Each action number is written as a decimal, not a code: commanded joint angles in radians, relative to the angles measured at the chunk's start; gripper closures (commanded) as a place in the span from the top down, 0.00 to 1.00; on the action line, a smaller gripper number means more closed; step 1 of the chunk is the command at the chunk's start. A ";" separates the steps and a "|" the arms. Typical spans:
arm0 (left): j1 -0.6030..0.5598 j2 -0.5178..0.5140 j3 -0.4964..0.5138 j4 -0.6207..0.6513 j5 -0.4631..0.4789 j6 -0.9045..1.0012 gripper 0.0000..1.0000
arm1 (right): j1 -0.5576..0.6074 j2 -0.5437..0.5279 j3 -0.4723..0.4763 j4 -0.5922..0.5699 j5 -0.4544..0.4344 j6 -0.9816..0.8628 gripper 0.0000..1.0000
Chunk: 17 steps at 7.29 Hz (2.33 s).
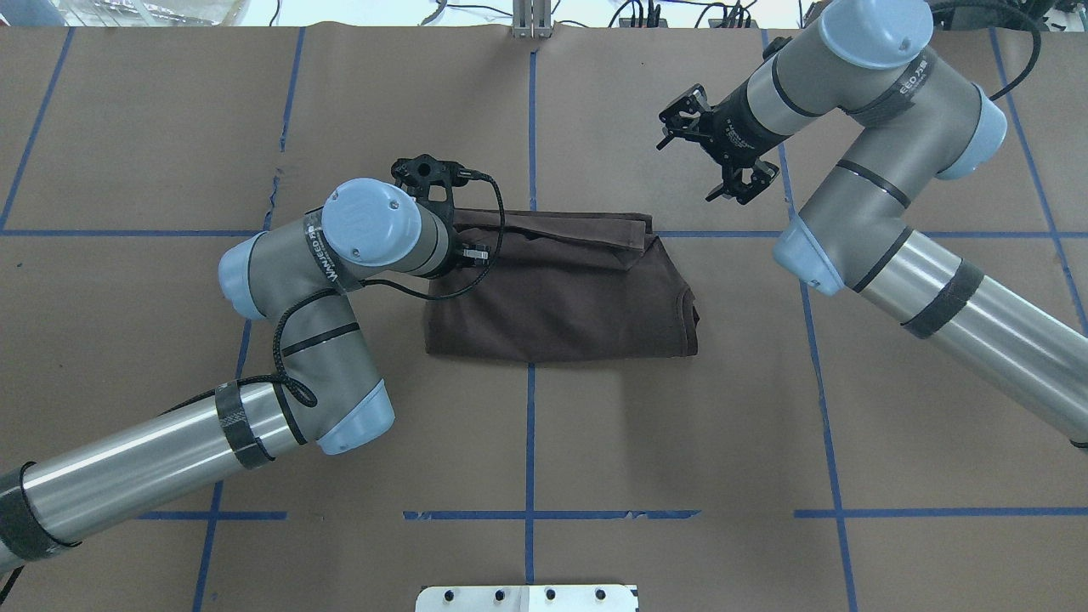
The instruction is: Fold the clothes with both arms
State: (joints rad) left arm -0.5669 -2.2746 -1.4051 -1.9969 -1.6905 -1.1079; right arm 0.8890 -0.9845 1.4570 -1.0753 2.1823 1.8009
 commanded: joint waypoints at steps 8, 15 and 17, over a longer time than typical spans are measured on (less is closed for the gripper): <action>-0.216 -0.232 0.335 -0.194 -0.095 0.094 0.00 | -0.019 -0.008 0.002 0.002 0.004 0.008 1.00; -0.031 -0.184 0.165 0.015 -0.198 0.025 0.00 | -0.033 -0.011 0.057 -0.009 0.004 0.031 1.00; -0.028 -0.218 0.219 0.015 -0.196 0.026 0.00 | -0.031 -0.014 0.056 -0.009 0.004 0.031 1.00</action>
State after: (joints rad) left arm -0.5973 -2.4700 -1.2150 -1.9819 -1.8875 -1.0829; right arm 0.8563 -0.9973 1.5133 -1.0845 2.1859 1.8316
